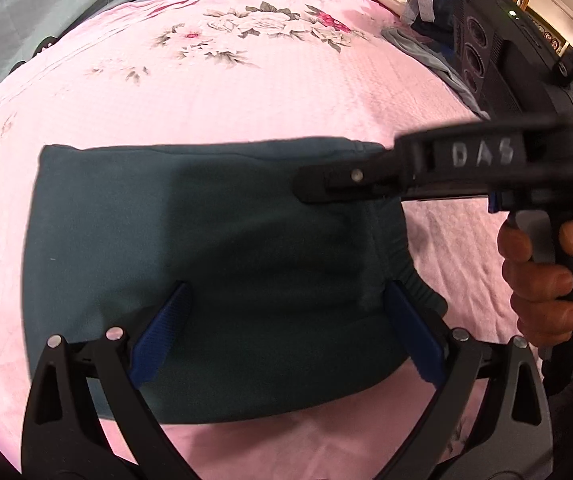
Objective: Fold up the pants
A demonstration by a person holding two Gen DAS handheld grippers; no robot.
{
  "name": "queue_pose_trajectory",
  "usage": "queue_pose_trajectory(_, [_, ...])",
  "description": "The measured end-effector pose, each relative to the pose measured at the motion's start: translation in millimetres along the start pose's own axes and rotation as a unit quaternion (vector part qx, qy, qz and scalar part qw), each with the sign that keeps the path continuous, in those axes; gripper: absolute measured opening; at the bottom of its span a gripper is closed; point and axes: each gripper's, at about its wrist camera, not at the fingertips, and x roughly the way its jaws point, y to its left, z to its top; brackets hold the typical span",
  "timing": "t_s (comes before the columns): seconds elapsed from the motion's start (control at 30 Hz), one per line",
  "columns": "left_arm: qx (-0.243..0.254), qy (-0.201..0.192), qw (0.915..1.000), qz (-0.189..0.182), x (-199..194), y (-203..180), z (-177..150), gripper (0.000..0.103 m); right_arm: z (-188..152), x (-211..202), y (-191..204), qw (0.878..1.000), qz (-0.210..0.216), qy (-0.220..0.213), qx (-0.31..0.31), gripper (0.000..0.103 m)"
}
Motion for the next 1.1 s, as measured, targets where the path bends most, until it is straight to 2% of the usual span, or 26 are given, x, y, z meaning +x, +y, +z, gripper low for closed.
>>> queue_pose_trajectory(0.1, [-0.011, -0.023, 0.9993, 0.028, -27, 21, -3, 0.098, -2, -1, 6, 0.999, -0.036, -0.002, -0.023, 0.031])
queue_pose_trajectory(0.17, [-0.05, -0.039, 0.997, 0.046, -51, 51, -10, 0.098, -3, 0, 6, 0.999, -0.045, -0.005, -0.023, 0.031])
queue_pose_trajectory(0.23, [-0.104, -0.032, 0.9922, 0.061, -63, 85, -21, 0.098, -4, 0, 5, 0.999, -0.047, -0.011, -0.019, 0.031])
queue_pose_trajectory(0.27, [-0.147, -0.021, 0.987, 0.061, -67, 109, -31, 0.098, -5, 0, 5, 0.999, -0.047, -0.013, -0.017, 0.032])
queue_pose_trajectory(0.3, [-0.179, -0.012, 0.9825, 0.05, -68, 125, -39, 0.096, -5, 1, 4, 0.999, -0.046, -0.014, -0.015, 0.032])
queue_pose_trajectory(0.33, [-0.223, -0.003, 0.9743, 0.031, -70, 146, -51, 0.095, -5, 0, 4, 0.999, -0.045, -0.015, -0.014, 0.032])
queue_pose_trajectory(0.43, [-0.295, 0.001, 0.9554, -0.016, -73, 176, -71, 0.088, -5, -1, 5, 0.999, -0.045, -0.015, -0.016, 0.032])
queue_pose_trajectory(0.57, [-0.34, -0.001, 0.9369, -0.08, -69, 187, -81, 0.079, -5, -1, 5, 0.999, -0.044, -0.013, -0.018, 0.032])
queue_pose_trajectory(0.7, [-0.333, 0.015, 0.939, -0.085, -55, 183, -78, 0.073, -5, -2, 5, 0.999, -0.043, -0.012, -0.018, 0.032])
queue_pose_trajectory(0.8, [-0.33, 0.024, 0.9415, -0.066, -44, 184, -73, 0.072, -5, -2, 4, 0.999, -0.041, -0.011, -0.019, 0.032])
queue_pose_trajectory(0.9, [-0.325, 0.022, 0.9429, -0.067, -42, 187, -67, 0.072, -6, -2, 4, 0.999, -0.039, -0.013, -0.021, 0.032])
queue_pose_trajectory(0.97, [-0.317, 0.025, 0.946, -0.064, -39, 186, -63, 0.065, -7, -2, 5, 0.999, -0.039, -0.014, -0.021, 0.032])
queue_pose_trajectory(1.0, [-0.312, 0.027, 0.9472, -0.067, -40, 186, -64, 0.051, -7, -2, 4, 0.999, -0.038, -0.014, -0.021, 0.032])
queue_pose_trajectory(1.03, [-0.306, 0.034, 0.9491, -0.068, -38, 184, -64, 0.044, -7, -2, 4, 0.999, -0.038, -0.014, -0.021, 0.032])
queue_pose_trajectory(1.07, [-0.299, 0.034, 0.9517, -0.061, -39, 182, -64, 0.042, -7, -2, 4, 0.999, -0.038, -0.014, -0.021, 0.032])
queue_pose_trajectory(1.1, [-0.29, 0.037, 0.9544, -0.06, -39, 180, -63, 0.033, -7, -2, 4, 0.999, -0.038, -0.015, -0.022, 0.032])
